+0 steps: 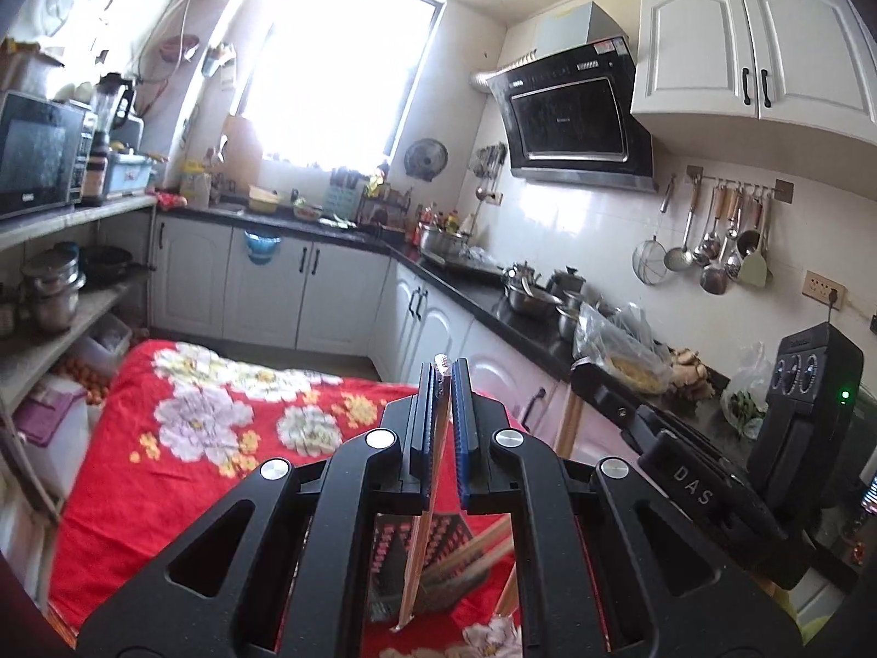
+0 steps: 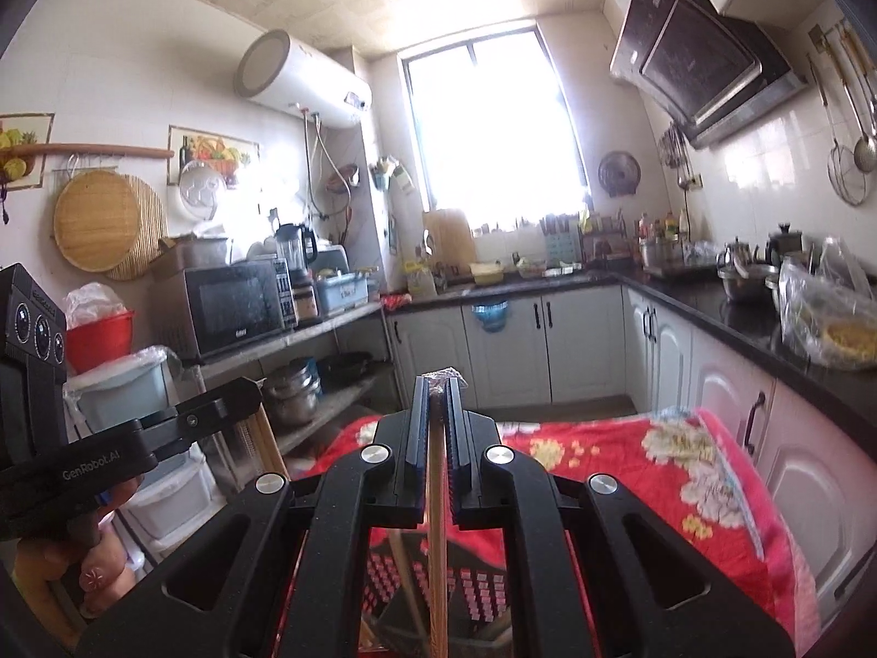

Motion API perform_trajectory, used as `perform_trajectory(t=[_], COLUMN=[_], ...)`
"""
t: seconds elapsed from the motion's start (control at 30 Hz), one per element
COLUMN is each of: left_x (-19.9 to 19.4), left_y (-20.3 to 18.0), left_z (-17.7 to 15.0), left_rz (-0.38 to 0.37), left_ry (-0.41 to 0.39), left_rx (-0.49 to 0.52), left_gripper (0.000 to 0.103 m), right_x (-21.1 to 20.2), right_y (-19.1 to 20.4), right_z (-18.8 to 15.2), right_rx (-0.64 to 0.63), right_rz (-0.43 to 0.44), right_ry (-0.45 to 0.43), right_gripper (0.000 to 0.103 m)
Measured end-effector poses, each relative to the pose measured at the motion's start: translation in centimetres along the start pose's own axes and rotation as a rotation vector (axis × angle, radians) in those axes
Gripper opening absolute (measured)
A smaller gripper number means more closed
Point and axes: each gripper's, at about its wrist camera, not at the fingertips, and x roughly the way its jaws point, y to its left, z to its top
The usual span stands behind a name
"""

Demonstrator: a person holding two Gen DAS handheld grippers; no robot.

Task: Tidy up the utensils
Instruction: 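Lift the held chopsticks with both tools and carry them over the caddy, then lower the chopsticks into the black caddy and open both tools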

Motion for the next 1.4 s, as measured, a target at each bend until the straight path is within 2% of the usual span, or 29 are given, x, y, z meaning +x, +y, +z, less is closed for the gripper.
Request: perform_trajectory(t=[0.17, 0.4, 0.9, 1.4], left_x=[0.5, 2.1, 5.0, 6.5], left_y=[-0.4, -0.9, 0.0, 1.5], left_z=[0.9, 0.5, -1.8, -5.3], left_rz=[0.003, 0.018, 0.059, 0.075], left_ry=[-0.037, -0.042, -0.017, 0.033], left_rx=[0.005, 0.02, 0.015, -0.006], left_gripper=[0.003, 0.003, 0.003, 0.003], right_x=[0.8, 2.1, 4.7, 4.9], right_y=[-0.2, -1.2, -2.9, -3.0], right_z=[1.1, 1.5, -1.0, -4.3], right_rx=[-0.015, -0.024, -0.039, -0.1], right_rz=[-0.024, -0.051, -0.112, -0.161], right_ry=[-0.042, -0.096, -0.12, -0.135], right_gripper=[0.006, 0.006, 0.006, 0.006])
